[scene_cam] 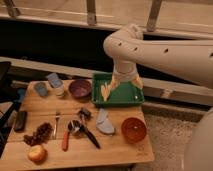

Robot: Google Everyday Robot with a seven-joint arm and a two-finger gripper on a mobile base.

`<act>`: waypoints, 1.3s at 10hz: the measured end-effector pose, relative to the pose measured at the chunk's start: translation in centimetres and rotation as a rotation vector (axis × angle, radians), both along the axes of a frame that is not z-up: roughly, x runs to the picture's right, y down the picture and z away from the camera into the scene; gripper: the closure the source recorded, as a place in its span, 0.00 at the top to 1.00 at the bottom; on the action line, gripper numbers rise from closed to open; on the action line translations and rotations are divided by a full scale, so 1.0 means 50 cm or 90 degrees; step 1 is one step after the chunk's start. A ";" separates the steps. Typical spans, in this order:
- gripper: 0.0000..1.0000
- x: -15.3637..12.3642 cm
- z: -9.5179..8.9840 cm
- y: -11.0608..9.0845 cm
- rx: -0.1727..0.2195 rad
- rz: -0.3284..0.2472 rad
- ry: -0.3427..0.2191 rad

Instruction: Place fork in purple bowl

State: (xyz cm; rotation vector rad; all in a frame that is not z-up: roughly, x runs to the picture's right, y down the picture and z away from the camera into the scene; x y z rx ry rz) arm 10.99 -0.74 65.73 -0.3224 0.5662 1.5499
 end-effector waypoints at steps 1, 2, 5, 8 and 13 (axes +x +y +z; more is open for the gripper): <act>0.80 0.000 0.000 0.000 0.000 0.000 0.000; 0.80 0.000 0.000 0.000 0.000 0.000 0.000; 0.80 0.001 0.000 0.000 0.000 0.000 0.000; 0.80 0.001 0.000 0.000 0.000 0.000 0.000; 0.80 -0.018 -0.008 -0.010 0.030 -0.038 -0.013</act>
